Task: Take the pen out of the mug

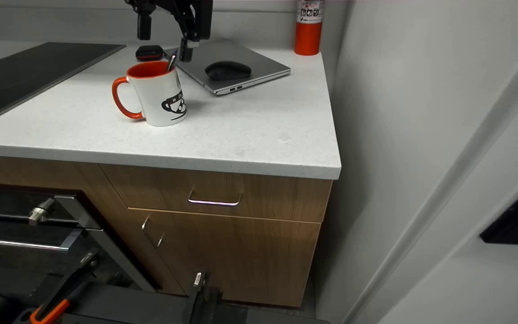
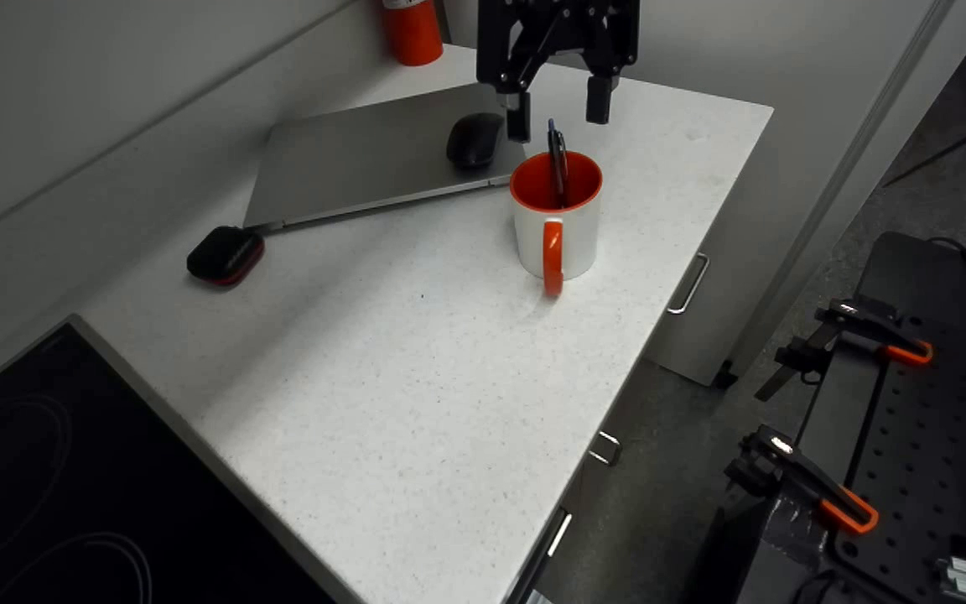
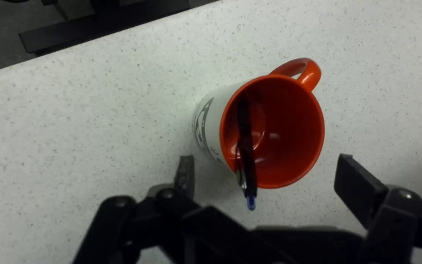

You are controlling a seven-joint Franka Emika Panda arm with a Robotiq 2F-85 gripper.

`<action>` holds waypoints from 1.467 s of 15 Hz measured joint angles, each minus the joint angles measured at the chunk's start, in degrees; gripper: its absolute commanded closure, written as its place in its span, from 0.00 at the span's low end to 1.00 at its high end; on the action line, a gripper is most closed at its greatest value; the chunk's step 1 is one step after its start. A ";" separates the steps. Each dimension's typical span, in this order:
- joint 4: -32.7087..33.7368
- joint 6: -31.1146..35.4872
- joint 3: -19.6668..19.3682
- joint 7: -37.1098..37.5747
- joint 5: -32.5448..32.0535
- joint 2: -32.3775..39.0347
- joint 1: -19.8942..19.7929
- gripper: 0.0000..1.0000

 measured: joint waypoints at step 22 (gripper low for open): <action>3.15 -0.84 -0.28 -0.04 1.30 -0.33 -1.57 0.97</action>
